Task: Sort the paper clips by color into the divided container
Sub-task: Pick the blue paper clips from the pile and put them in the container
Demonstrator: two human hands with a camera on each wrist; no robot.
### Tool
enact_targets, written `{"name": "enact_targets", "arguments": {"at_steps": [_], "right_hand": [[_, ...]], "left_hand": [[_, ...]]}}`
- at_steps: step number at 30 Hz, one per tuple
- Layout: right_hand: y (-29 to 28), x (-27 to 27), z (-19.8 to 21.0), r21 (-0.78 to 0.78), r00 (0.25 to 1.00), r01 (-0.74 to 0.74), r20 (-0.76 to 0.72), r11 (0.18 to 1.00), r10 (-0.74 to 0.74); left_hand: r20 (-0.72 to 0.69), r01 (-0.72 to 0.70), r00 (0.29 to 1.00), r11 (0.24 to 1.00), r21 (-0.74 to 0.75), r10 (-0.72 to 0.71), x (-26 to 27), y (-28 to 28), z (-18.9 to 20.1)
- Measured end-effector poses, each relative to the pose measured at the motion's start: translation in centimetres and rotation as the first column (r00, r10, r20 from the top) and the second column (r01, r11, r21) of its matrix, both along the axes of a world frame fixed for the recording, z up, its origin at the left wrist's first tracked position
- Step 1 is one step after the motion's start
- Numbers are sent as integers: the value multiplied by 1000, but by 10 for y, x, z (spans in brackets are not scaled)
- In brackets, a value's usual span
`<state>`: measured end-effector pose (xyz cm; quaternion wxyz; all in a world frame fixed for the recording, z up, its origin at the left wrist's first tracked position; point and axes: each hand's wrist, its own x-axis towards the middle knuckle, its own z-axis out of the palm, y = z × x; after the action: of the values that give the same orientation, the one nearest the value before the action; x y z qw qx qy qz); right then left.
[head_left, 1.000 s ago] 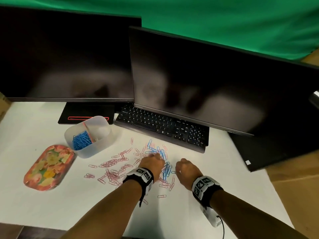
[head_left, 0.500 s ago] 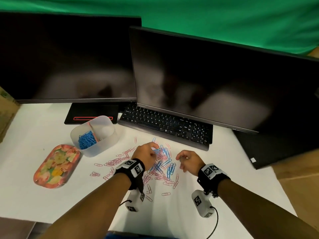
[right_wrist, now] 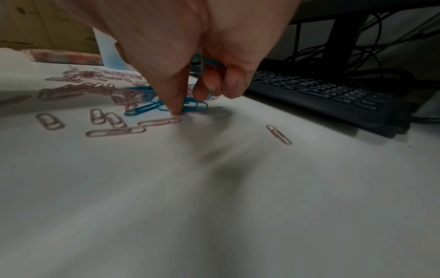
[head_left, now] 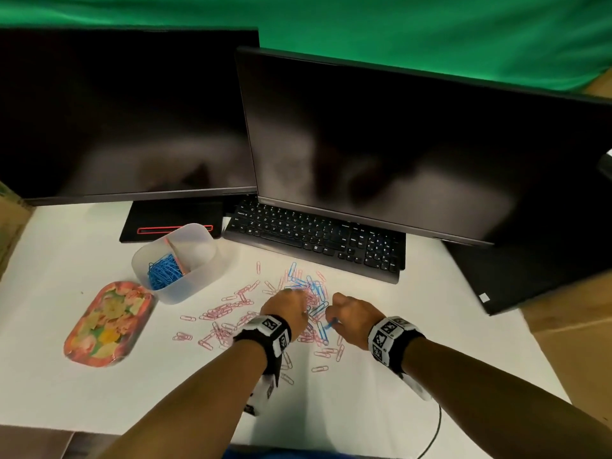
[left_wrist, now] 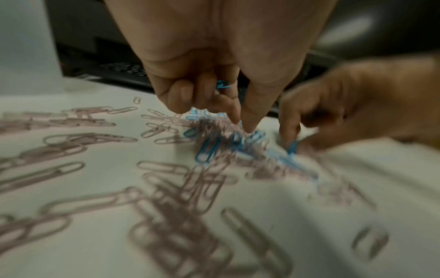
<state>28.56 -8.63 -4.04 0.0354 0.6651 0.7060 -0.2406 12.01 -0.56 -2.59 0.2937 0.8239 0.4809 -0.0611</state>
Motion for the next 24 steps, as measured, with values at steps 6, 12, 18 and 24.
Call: {"name": "enact_targets", "arguments": {"at_steps": [6, 12, 18, 24], "right_hand": [[0, 0, -1, 34, 995, 95, -29, 995, -94], [5, 1, 4, 11, 900, 341, -293, 940, -323], [16, -4, 11, -465, 245, 614, -656, 638, -714], [16, 3, 27, -761, -265, 489, -596, 427, -758]], "left_hand": [[-156, 83, 985, 996, 40, -76, 0, -7, -9], [-43, 17, 999, 1000, 14, -17, -1, -3, -3], [264, -189, 928, 943, -273, 262, -2, 6, 10], [300, -253, 543, 494, -832, 784, -6, 21, 22]]}}
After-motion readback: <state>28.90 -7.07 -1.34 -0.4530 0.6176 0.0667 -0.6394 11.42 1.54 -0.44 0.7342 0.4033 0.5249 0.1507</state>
